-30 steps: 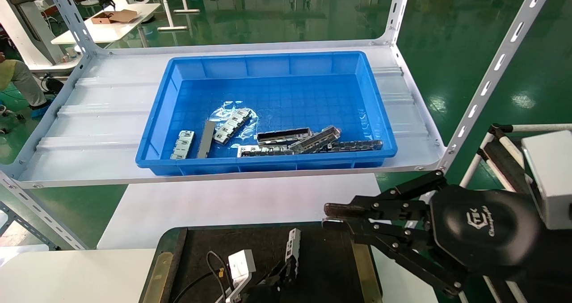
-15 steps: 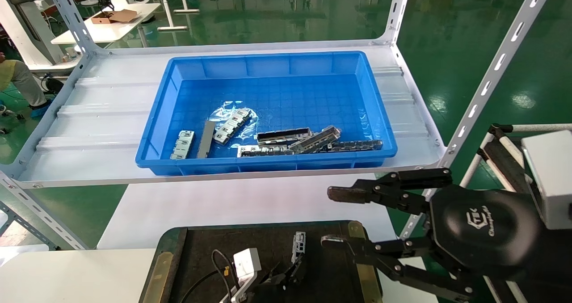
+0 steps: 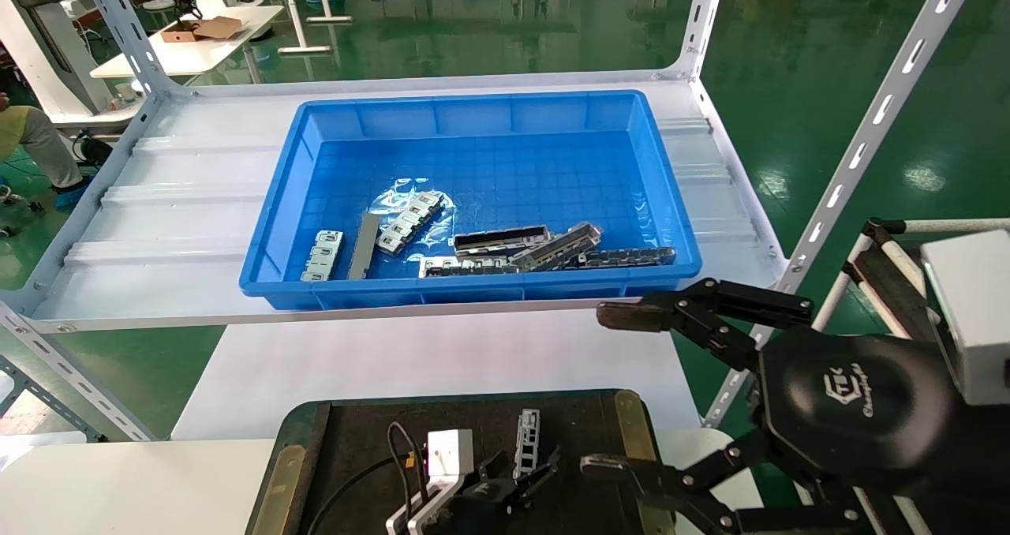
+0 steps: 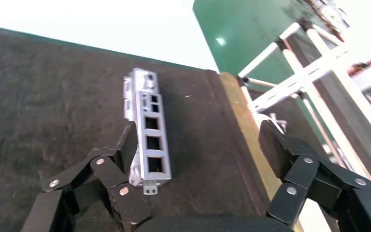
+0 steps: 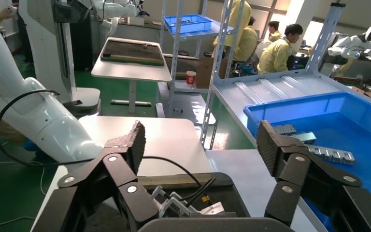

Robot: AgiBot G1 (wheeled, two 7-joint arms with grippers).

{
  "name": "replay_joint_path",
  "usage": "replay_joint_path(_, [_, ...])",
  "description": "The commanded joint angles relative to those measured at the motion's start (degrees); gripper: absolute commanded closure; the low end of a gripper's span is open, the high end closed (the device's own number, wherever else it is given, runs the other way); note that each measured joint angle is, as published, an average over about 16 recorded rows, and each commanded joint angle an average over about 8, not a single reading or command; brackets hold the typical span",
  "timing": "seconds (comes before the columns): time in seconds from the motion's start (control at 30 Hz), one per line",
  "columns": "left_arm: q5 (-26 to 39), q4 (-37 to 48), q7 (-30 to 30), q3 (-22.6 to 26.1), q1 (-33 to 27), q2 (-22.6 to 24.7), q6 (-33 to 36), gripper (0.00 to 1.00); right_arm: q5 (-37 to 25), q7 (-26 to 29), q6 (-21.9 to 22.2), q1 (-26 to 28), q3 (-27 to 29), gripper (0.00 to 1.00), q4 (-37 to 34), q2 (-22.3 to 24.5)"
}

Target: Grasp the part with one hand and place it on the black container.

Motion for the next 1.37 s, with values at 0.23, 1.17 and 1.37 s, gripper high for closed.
replay_joint_path(0.23, [1.8, -2.3, 2.9, -3.9, 0.2, -5.4, 12.7, 0.00, 0.0, 0.0, 0.0, 0.0, 0.0, 0.00, 0.0, 0.0])
replay_joint_path(1.17, [-7.3, -7.1, 23.2, -17.5, 2.1, -23.7, 50.8, 0.00, 0.0, 0.0, 0.0, 0.0, 0.0, 0.00, 0.0, 0.0])
replay_joint_path(1.37, [-8.0, -7.7, 23.4, -18.1, 2.1, -25.3, 52.5, 0.00, 0.0, 0.0, 0.0, 0.0, 0.0, 0.00, 0.0, 0.0])
